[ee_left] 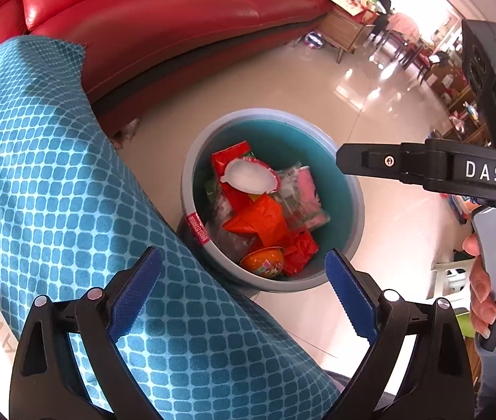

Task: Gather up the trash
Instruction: 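Move both open tools back over the bed toward the can and lid, then grasp the green lid with the right tool while the left tool grasps the red Coca-Cola can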

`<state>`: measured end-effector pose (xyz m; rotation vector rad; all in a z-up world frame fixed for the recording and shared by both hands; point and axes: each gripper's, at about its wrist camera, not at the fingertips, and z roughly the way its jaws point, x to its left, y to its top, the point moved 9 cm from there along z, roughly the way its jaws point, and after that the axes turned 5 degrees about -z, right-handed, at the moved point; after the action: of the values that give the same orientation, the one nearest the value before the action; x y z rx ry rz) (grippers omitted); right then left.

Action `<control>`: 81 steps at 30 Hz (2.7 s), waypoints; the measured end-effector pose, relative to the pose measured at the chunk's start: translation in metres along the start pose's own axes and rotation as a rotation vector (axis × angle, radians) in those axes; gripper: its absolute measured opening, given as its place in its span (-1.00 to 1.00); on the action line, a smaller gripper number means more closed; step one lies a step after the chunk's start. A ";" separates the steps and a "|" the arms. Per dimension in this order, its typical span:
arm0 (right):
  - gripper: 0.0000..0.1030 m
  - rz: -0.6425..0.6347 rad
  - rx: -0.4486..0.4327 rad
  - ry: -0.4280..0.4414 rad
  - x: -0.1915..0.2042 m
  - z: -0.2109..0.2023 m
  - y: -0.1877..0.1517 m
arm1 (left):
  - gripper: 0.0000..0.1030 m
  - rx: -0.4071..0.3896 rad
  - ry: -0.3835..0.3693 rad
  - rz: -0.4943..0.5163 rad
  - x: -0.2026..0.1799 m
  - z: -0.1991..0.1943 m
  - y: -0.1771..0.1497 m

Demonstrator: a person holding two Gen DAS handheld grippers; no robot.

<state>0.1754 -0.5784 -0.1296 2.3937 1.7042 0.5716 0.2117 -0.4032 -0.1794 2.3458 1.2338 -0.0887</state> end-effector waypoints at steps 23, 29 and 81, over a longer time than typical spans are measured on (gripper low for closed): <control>0.59 -0.108 -0.002 -0.049 0.072 -0.023 -0.019 | 0.89 -0.116 0.027 -0.101 0.061 -0.077 -0.032; 0.60 -0.173 0.003 -0.061 0.111 -0.026 -0.025 | 0.92 -0.146 0.037 -0.145 0.090 -0.103 -0.052; 0.02 -0.746 0.244 0.016 0.542 0.150 -0.080 | 0.92 -0.266 0.299 -0.549 0.452 -0.262 -0.209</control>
<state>0.3167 -0.0301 -0.1744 1.6492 2.5694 0.2695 0.2702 0.1560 -0.1533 1.7846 1.8818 0.2400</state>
